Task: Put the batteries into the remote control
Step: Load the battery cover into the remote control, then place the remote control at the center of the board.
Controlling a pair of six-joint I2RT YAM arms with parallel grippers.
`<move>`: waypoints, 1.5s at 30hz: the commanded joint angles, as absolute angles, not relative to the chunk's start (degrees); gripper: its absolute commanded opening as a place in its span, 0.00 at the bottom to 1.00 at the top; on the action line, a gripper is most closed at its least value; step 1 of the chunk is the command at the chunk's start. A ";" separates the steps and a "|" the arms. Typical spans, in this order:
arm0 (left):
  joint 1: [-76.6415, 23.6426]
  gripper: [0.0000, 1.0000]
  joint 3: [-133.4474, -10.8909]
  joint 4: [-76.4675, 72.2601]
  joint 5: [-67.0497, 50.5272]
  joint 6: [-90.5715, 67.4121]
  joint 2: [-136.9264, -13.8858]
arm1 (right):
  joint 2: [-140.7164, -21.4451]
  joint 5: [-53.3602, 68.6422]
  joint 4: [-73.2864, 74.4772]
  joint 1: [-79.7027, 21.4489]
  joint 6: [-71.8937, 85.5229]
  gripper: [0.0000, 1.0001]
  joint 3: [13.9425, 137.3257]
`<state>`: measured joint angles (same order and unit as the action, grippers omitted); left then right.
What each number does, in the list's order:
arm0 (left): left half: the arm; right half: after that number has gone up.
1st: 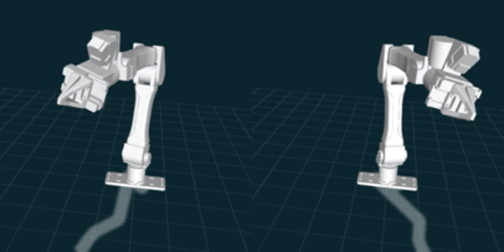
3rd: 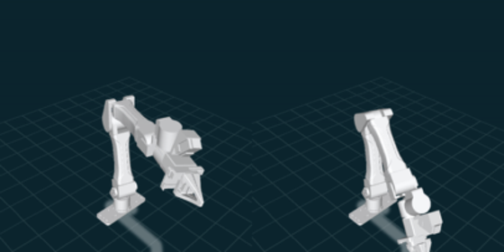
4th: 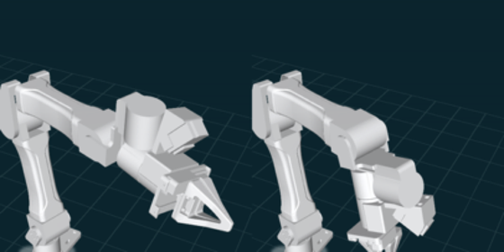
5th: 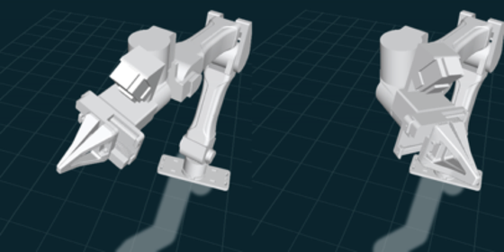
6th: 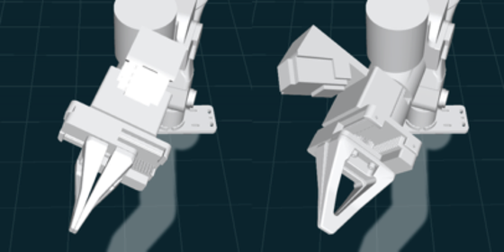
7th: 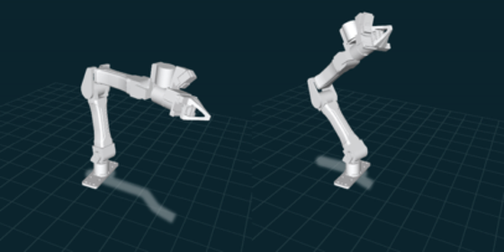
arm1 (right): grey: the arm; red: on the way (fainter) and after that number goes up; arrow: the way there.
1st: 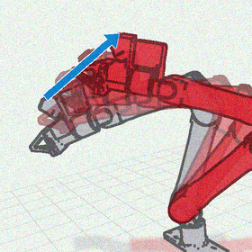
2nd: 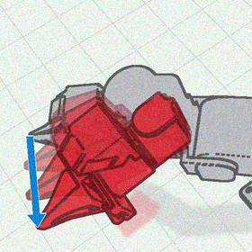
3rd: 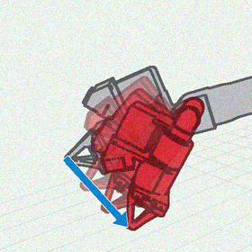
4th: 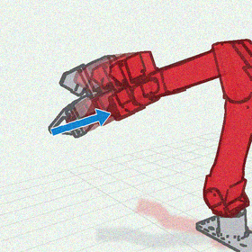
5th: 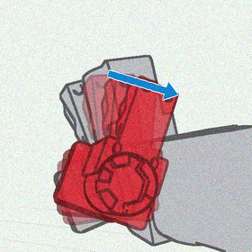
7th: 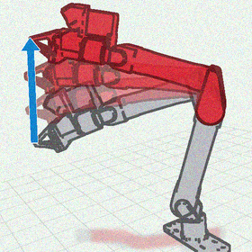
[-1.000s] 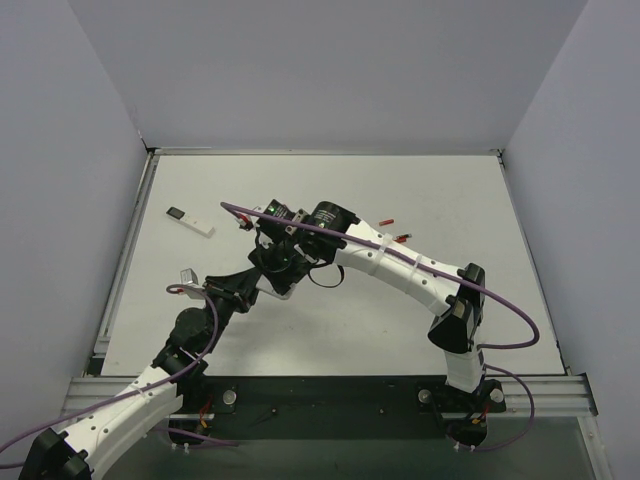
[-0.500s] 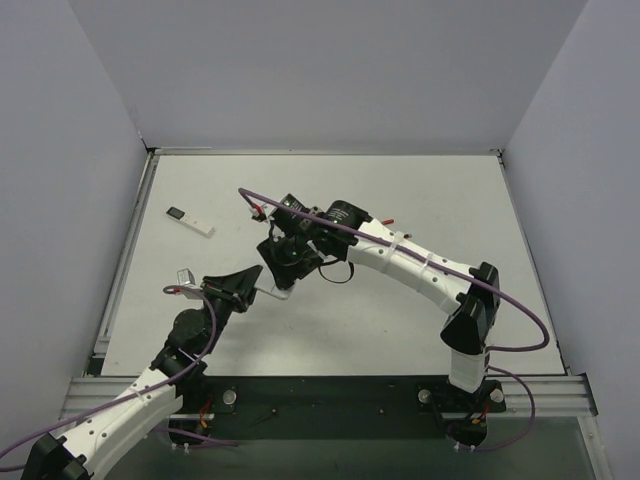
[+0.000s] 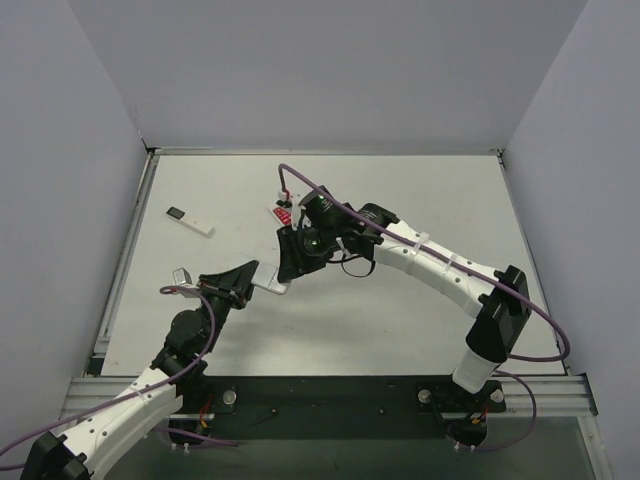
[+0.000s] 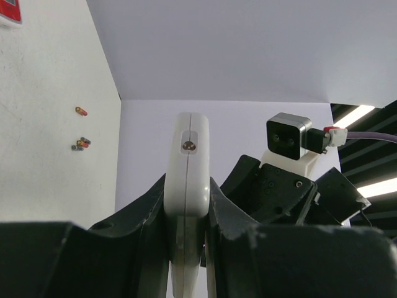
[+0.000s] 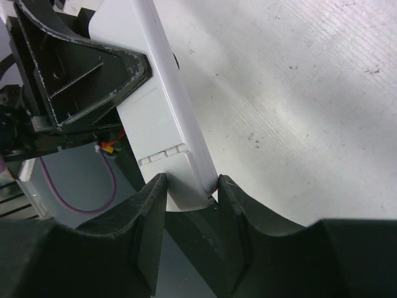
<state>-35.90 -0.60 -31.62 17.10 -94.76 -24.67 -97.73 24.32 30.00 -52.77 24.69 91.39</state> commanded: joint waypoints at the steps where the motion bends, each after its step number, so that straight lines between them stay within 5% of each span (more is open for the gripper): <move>1: -36.04 0.00 6.94 -55.45 18.89 -100.99 -24.08 | -96.60 27.33 27.17 -50.89 29.87 0.28 83.95; 18: -36.04 0.00 4.49 -60.56 19.25 -99.23 -25.75 | -90.26 35.77 1.85 -47.73 45.70 0.19 68.47; 29: -36.04 0.00 3.87 -62.05 19.16 -98.35 -28.56 | -90.26 34.63 3.51 -49.57 44.48 0.33 69.17; 37: -36.04 0.00 3.96 -62.14 19.34 -97.56 -29.44 | -89.56 33.58 4.83 -49.92 43.42 0.34 70.22; 45: -35.95 0.00 4.48 -60.21 18.02 -96.24 -29.97 | -88.68 35.15 3.43 -49.40 42.80 0.00 70.05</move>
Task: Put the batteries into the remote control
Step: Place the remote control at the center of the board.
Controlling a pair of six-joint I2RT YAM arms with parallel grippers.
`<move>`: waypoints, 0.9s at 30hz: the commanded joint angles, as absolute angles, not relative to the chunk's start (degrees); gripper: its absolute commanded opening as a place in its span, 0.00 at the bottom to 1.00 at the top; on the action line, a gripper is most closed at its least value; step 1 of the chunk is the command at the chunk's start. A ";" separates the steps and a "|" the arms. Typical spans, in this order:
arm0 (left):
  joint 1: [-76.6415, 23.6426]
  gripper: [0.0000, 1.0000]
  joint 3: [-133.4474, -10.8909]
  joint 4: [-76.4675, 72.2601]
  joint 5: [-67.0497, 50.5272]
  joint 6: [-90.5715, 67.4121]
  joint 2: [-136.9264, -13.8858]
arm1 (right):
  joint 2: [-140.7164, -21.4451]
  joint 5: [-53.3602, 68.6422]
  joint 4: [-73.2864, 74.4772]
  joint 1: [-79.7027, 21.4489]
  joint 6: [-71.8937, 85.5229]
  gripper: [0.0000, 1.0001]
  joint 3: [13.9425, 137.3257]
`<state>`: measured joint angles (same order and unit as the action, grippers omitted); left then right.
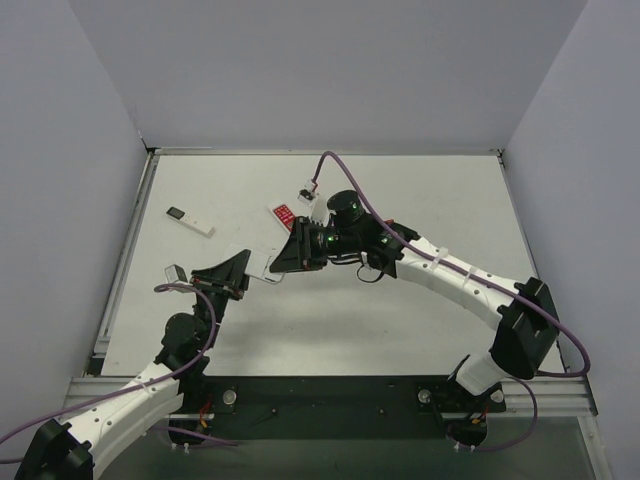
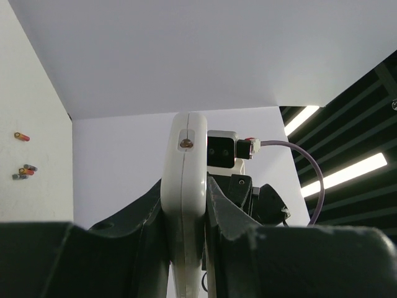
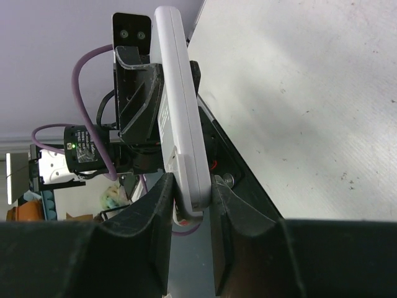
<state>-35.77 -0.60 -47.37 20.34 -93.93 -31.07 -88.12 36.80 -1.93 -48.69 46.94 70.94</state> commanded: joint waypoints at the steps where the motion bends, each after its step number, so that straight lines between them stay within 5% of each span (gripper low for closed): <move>1: -36.03 0.00 4.48 -59.86 17.93 -95.98 -29.71 | -88.51 35.50 2.73 -49.05 42.72 0.00 70.14; 4: -36.04 0.09 4.40 -57.84 16.88 -94.66 -29.18 | -87.72 36.21 2.02 -48.78 42.02 0.00 70.05; 12: -36.04 0.71 3.78 -45.82 14.15 -90.44 -25.05 | -83.76 36.12 0.44 -44.83 42.54 0.00 67.77; 19: -36.04 0.86 1.67 -32.46 12.22 -86.40 -21.80 | -81.92 38.05 -1.67 -40.61 42.28 0.00 63.38; 27: -36.03 0.88 -3.51 -2.84 14.24 -74.89 -16.79 | -77.70 42.27 -1.23 -31.73 36.75 0.00 53.97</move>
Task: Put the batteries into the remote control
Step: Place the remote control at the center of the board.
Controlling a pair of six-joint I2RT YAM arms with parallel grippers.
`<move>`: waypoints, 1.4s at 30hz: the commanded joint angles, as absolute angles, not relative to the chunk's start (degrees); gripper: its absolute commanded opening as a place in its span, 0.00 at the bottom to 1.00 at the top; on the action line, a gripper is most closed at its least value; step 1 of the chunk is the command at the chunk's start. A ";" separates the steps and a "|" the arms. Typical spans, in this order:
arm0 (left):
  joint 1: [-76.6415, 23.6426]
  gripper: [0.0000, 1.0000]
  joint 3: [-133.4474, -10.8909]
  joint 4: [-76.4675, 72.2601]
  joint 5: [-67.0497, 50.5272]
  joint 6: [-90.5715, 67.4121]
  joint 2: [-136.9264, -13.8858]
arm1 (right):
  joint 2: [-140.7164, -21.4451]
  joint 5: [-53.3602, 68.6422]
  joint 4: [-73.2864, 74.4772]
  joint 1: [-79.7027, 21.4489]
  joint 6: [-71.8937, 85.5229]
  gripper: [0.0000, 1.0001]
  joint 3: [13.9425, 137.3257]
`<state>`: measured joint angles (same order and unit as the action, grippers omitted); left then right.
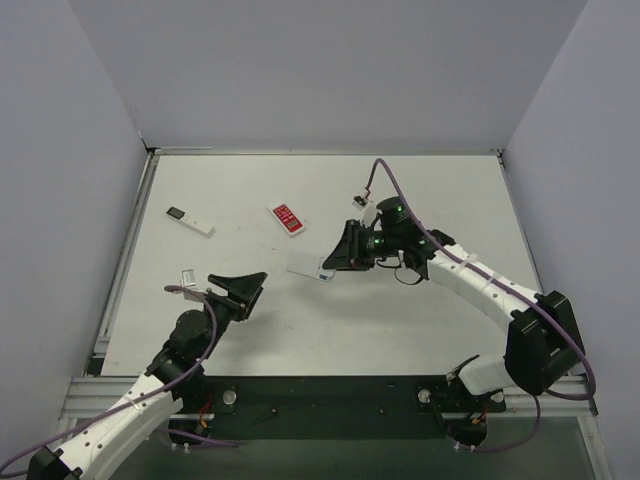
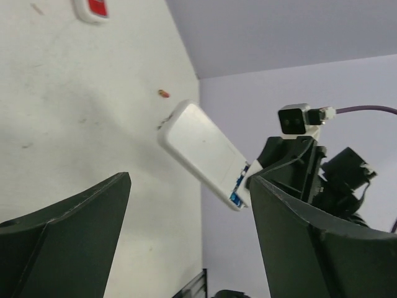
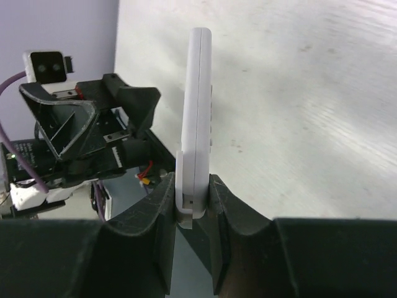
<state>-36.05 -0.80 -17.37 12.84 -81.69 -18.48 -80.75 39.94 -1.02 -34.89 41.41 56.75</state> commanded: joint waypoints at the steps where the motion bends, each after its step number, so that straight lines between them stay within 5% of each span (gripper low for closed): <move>1: -36.04 0.88 -3.78 -1.42 14.41 -74.36 -16.35 | -77.78 42.28 -0.27 -30.95 35.69 0.00 53.62; 24: -36.65 0.88 -17.05 8.27 4.40 -49.40 -30.83 | -104.58 49.05 -0.27 -34.89 21.71 0.01 53.96; 33: -38.06 0.88 -21.44 7.56 4.92 -43.78 -40.85 | -105.29 40.18 8.08 -34.54 16.17 0.31 55.72; 42: -38.50 0.88 -29.17 9.40 7.65 -38.85 -54.92 | -103.27 34.02 11.16 -34.37 14.60 0.39 55.99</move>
